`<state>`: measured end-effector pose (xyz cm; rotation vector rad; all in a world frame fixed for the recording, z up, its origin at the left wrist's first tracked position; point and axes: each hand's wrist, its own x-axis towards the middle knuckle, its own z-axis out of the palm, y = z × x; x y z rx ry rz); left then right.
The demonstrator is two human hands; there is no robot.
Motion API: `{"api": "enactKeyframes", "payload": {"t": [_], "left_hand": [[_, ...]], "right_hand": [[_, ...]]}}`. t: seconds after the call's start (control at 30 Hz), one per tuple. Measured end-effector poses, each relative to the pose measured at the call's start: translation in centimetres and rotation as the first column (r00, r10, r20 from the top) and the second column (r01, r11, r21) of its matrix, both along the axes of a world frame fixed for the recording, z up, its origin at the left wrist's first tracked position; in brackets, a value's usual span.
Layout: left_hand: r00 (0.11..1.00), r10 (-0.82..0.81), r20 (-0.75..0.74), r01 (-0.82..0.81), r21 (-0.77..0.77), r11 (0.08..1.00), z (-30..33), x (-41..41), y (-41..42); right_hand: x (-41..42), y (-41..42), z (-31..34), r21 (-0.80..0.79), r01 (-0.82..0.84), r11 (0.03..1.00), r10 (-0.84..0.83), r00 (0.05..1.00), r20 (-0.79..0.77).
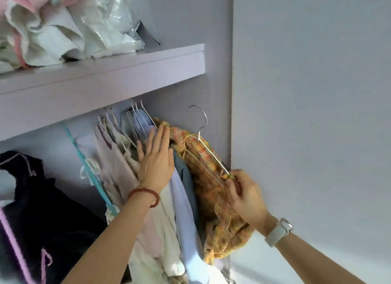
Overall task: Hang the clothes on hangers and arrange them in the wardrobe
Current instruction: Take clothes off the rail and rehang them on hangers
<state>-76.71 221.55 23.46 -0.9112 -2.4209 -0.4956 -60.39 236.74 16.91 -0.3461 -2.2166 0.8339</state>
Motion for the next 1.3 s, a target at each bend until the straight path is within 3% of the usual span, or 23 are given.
{"api": "enactKeyframes", "payload": {"t": [0.07, 0.23, 0.37, 0.53, 0.77, 0.9, 1.1, 1.2, 1.3], "left_hand": [[0.981, -0.187, -0.051, 0.185, -0.05, 0.981, 0.0, 2.5, 0.8], [0.862, -0.507, 0.03, 0.506, -0.127, 0.853, -1.1, 9.5, 3.0], [0.688, -0.668, 0.284, 0.698, -0.008, 0.716, -3.3, 17.1, 4.5], [0.524, -0.771, 0.362, 0.79, 0.133, 0.599, -7.1, 26.6, 6.7], [0.278, -0.744, 0.608, 0.92, 0.053, 0.388, -12.3, 38.8, 11.0], [0.0, -0.712, 0.702, 0.991, 0.098, 0.097, -14.0, 48.3, 12.1], [-0.349, -0.496, 0.795, 0.923, 0.201, -0.327, -13.2, 65.5, 11.6], [-0.475, -0.427, 0.769, 0.848, 0.272, -0.454, -11.3, 73.8, 9.4], [-0.588, -0.372, 0.718, 0.778, 0.374, -0.505, -9.2, 81.0, 7.1]], "right_hand": [[4.7, 0.0, -0.2, 0.055, 0.035, 0.998, -0.038, 0.999, 0.038], [16.9, 0.5, -0.4, 0.194, 0.187, 0.963, -0.219, 0.963, 0.157], [25.7, 0.6, -2.0, 0.28, 0.419, 0.864, -0.477, 0.858, 0.19], [35.1, -0.8, -5.8, 0.233, 0.698, 0.677, -0.736, 0.646, 0.201], [49.0, -9.1, -10.2, 0.055, 0.883, 0.467, -0.832, 0.417, 0.365], [56.4, -15.6, -10.2, 0.022, 0.972, 0.235, -0.863, 0.198, 0.465], [65.4, -25.2, -7.2, 0.119, 0.949, -0.293, -0.848, -0.316, 0.425], [69.3, -29.5, -4.7, 0.176, 0.835, -0.522, -0.783, -0.551, 0.288], [73.6, -32.4, -2.3, 0.296, 0.673, -0.678, -0.666, -0.733, 0.139]]}}
